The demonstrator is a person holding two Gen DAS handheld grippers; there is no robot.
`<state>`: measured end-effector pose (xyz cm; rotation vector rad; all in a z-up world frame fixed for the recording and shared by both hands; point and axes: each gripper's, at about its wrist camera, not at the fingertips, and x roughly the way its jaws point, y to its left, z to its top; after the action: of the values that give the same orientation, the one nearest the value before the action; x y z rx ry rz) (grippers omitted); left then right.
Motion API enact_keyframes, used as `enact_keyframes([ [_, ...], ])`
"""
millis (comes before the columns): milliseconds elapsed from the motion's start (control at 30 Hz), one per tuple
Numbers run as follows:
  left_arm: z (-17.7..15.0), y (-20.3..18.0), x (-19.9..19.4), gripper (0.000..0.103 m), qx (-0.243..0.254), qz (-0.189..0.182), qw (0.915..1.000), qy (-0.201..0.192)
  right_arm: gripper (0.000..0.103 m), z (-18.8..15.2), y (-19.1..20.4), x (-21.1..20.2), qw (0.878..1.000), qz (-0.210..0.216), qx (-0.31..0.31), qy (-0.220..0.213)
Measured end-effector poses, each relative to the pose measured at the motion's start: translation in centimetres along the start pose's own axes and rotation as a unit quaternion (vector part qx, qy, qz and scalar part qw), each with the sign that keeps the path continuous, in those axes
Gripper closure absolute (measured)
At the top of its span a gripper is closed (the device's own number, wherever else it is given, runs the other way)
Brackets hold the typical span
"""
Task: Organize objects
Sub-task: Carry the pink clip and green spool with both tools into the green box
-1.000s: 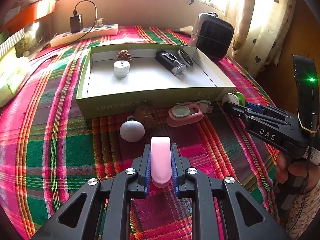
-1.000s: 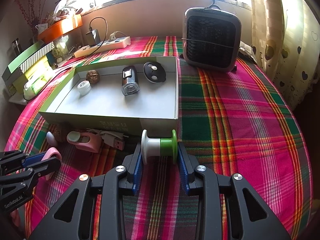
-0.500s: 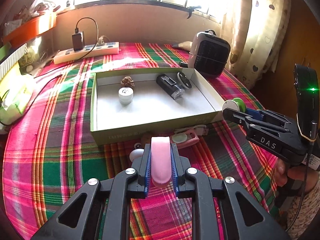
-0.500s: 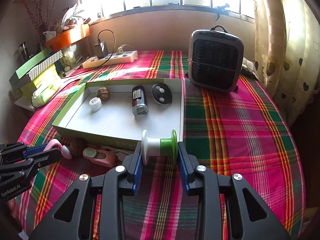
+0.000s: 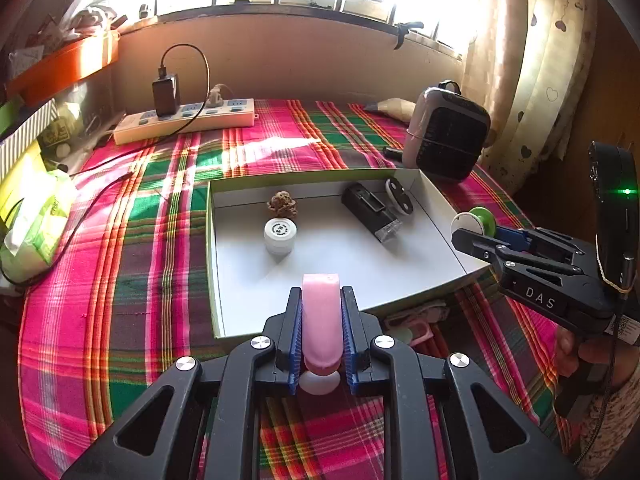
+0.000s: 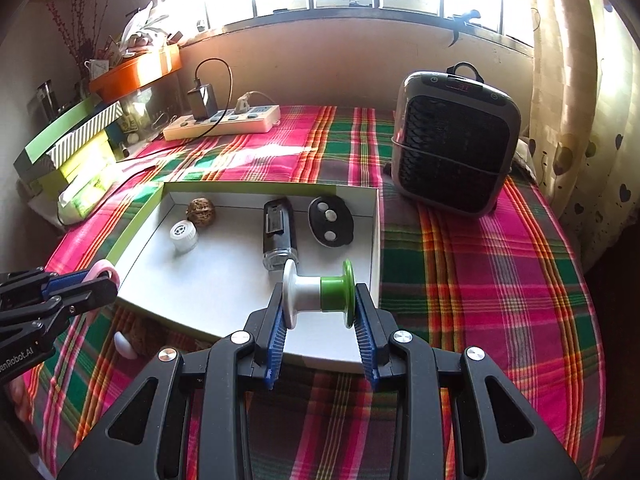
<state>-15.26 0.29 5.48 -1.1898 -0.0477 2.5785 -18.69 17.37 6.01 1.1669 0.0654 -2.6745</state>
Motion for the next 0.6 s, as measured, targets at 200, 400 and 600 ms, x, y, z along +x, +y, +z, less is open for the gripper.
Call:
enact_keyframes([
  [200,0.9,1.3,1.7,0.087,-0.014,0.009,0.9998,0.012,0.07,1.0,0.1,2.3,1.0,0.004,-0.009,0.017],
  [400,1.6,2.0,3.0,0.087,-0.021,0.014,0.9995,0.018,0.07,1.6,0.2,3.9,0.999,0.001,-0.018,0.029],
  [600,2.0,2.5,4.4,0.087,-0.025,0.021,0.9991,0.028,0.07,1.8,0.4,5.2,0.998,-0.021,-0.035,0.041],
])
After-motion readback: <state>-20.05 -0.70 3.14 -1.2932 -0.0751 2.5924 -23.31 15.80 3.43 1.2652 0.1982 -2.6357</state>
